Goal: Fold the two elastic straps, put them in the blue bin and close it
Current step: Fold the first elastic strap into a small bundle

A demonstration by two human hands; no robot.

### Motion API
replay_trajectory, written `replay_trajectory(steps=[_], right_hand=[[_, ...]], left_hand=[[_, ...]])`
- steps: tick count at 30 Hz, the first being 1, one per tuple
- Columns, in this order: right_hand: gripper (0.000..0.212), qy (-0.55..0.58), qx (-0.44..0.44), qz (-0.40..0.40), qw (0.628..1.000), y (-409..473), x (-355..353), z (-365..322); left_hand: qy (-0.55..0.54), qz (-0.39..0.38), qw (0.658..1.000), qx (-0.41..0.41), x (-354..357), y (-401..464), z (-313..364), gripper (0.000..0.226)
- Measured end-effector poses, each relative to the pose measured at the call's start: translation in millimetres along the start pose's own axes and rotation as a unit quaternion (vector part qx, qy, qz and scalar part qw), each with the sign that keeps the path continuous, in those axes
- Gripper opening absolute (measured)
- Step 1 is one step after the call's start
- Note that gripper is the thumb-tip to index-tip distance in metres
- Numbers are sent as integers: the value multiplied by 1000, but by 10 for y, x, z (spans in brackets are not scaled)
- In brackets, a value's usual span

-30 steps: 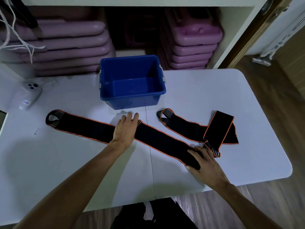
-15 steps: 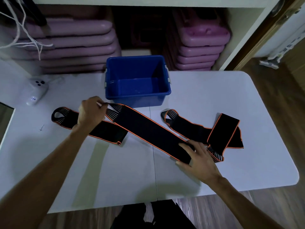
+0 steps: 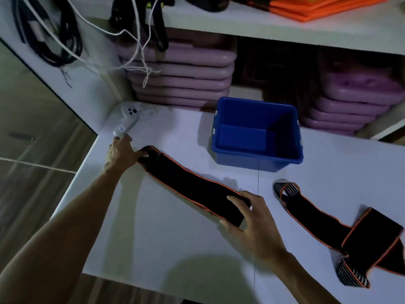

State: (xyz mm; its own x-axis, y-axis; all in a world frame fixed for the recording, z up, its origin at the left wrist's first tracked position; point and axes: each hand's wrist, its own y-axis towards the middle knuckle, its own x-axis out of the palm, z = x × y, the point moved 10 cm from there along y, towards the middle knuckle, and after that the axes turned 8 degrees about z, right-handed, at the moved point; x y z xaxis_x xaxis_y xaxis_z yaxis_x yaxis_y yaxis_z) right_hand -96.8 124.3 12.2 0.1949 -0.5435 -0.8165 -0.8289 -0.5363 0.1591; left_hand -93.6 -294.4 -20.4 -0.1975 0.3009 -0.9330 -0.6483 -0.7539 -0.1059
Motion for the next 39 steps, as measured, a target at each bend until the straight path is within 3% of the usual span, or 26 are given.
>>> replay_trajectory(steps=[8, 13, 20, 28, 39], right_hand=[[58, 25, 22, -3, 999, 318, 261, -144], [59, 19, 9, -31, 999, 339, 555, -186], [62, -100, -3, -123, 987, 217, 934, -2], [54, -159, -15, -108, 981, 343, 975, -44], [55, -107, 21, -129, 986, -249, 452, 550]], left_hand=[[-24, -42, 999, 2, 290, 290, 30, 54], [-29, -50, 998, -27, 276, 355, -84, 19], [-20, -39, 998, -40, 266, 422, -101, 22], [-68, -46, 997, 0, 436, 344, 129, 17], [-102, -35, 994, 20, 639, -55, 408, 22]])
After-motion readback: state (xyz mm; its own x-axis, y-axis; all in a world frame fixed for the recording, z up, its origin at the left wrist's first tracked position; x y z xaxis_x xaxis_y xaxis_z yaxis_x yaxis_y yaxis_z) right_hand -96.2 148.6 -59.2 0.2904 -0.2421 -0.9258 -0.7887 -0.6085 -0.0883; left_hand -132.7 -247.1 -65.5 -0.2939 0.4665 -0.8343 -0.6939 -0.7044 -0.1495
